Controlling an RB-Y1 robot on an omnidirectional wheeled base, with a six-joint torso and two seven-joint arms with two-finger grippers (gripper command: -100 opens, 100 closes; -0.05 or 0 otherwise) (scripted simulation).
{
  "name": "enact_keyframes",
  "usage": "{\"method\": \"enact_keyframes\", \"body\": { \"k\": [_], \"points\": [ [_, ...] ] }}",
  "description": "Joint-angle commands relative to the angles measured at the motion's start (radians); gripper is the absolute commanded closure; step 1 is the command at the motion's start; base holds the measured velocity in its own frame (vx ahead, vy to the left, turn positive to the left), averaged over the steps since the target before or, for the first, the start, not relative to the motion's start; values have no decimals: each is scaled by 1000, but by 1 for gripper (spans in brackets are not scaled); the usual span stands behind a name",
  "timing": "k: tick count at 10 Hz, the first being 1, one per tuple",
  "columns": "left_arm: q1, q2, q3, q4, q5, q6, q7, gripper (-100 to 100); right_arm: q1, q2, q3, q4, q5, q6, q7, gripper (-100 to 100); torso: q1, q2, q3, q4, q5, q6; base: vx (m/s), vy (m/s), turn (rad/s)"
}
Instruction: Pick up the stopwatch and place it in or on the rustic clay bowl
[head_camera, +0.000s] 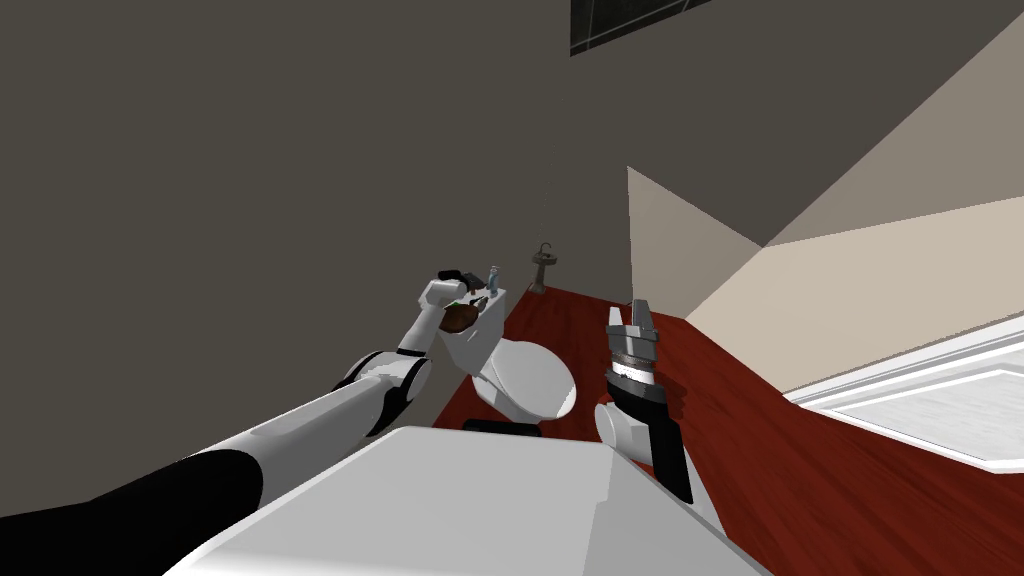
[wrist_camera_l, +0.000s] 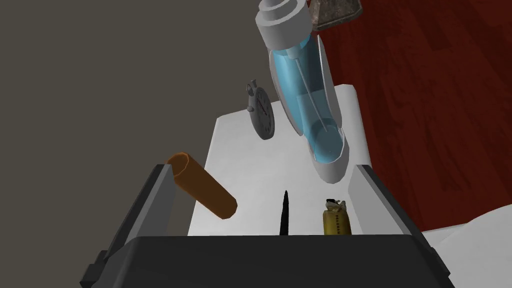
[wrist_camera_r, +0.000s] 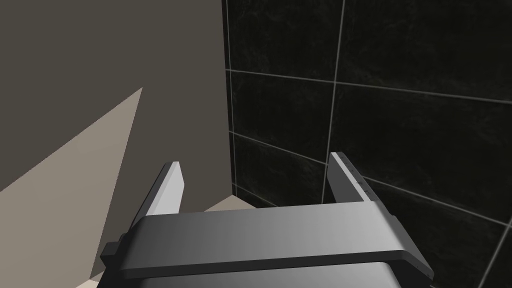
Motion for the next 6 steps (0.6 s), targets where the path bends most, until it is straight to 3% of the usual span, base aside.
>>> {"method": "enact_keyframes", "body": {
  "k": [1, 2, 3, 5, 6],
  "points": [
    [-34, 3, -2, 45, 17, 50, 26, -100, 0, 0, 0, 0, 0, 0, 0, 0, 0, 0, 0, 0, 0, 0, 2, -11, 9],
    [-34, 3, -2, 45, 17, 75, 26, -100, 0, 0, 0, 0, 0, 0, 0, 0, 0, 0, 0, 0, 0, 0, 2, -12, 3],
    [-64, 5, -5, 85, 31, 103, 51, -100, 0, 0, 0, 0, 0, 0, 0, 0, 0, 0, 0, 0, 0, 0, 2, -19, 5],
    [-64, 5, -5, 85, 31, 139, 51, -100, 0, 0, 0, 0, 0, 0, 0, 0, 0, 0, 0, 0, 0, 0, 2, -11, 1],
    [-92, 7, -8, 125, 45, 179, 75, -100, 0, 0, 0, 0, 0, 0, 0, 0, 0, 0, 0, 0, 0, 0, 1, -9, 3]
  ]
}}
